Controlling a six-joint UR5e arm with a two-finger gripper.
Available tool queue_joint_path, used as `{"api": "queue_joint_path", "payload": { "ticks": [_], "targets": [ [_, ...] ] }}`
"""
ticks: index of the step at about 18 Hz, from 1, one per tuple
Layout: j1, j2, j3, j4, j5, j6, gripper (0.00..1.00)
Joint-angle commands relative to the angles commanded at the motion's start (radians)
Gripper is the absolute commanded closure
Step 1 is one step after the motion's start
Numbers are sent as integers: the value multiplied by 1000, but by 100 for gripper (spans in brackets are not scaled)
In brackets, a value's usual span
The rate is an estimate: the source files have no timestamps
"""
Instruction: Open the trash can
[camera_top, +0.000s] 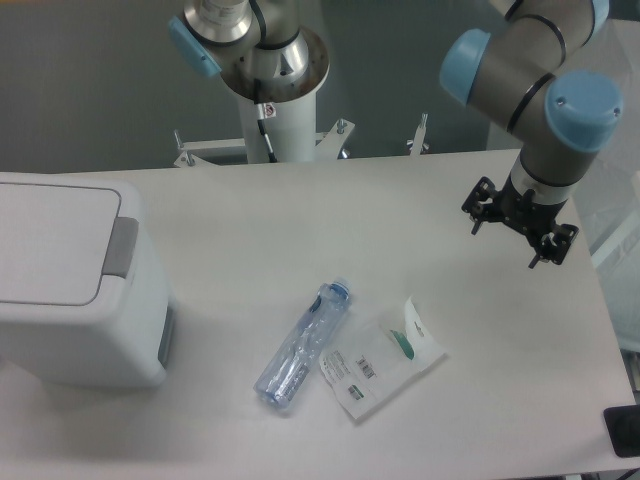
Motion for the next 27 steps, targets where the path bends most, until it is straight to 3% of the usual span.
{"api": "queue_joint_path", "payload": {
  "ticks": [7,12,16,18,21,23,27],
  "targets": [
    [2,8,0,-3,-28,0,0],
    [9,31,-52,0,-40,-12,0],
    [-3,95,-112,17,-46,-141,0],
    [-31,100,-109,54,-49,-176,0],
    [-60,110,-109,51,-75,-240,0],
    [-84,129,-106,37,-118,-310,0],
    [-123,184,-97,-75,-179,-389,0]
  ]
}}
